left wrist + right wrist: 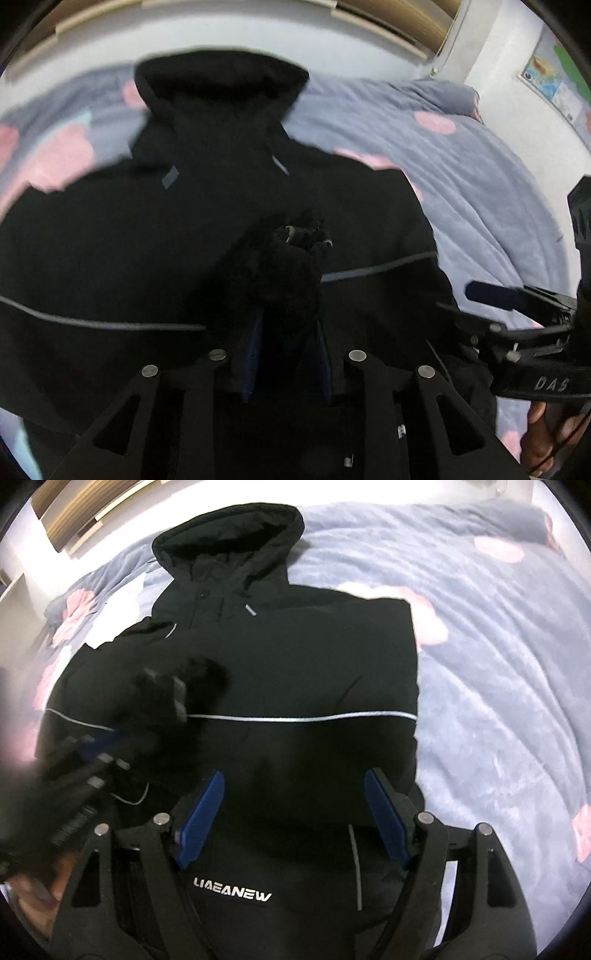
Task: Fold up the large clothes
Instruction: 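Fold the held sleeve across the jacket body with the left gripper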
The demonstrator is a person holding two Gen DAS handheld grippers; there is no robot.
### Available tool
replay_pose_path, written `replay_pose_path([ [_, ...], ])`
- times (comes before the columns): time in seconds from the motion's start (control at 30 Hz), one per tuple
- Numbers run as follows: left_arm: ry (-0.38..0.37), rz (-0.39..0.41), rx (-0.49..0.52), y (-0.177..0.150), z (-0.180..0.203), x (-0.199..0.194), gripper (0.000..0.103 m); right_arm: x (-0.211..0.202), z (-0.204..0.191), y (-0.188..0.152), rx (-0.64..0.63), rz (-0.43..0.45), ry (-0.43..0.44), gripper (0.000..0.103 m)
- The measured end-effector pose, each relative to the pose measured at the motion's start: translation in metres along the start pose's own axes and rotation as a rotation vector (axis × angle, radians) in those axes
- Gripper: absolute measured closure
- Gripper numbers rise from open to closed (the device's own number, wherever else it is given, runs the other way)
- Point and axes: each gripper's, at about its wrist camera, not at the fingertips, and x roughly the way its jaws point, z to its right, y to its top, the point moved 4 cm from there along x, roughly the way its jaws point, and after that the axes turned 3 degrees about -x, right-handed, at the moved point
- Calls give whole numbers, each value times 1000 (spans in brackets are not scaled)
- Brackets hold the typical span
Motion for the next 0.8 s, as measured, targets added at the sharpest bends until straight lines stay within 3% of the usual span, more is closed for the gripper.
replay_pose_path([
  [0.1,-77,-15,-27,-7,0,-11,70,-3,-4,6,8,5,53,26],
  [0.2,-197,4,-79,-10,-8,-40,54,-3,-16,15,6,18,91,26],
  [0.27,-210,20,-100,-9,-15,-56,51,0,-29,22,0,22,118,26],
  [0.47,-93,87,-163,-21,-67,-112,51,28,-57,21,6,-21,207,24],
  [0.6,22,131,-209,-28,-100,-134,51,58,-52,22,146,-59,266,29],
  [0.63,72,144,-213,-29,-110,-140,51,68,-51,21,194,-83,284,32],
  [0.67,102,154,-222,-29,-118,-145,51,73,-52,20,213,-101,306,42],
  [0.73,131,167,-250,-26,-135,-152,51,76,-55,19,209,-111,301,48],
  [0.8,154,186,-272,-20,-148,-156,51,65,-59,22,169,-80,293,70],
])
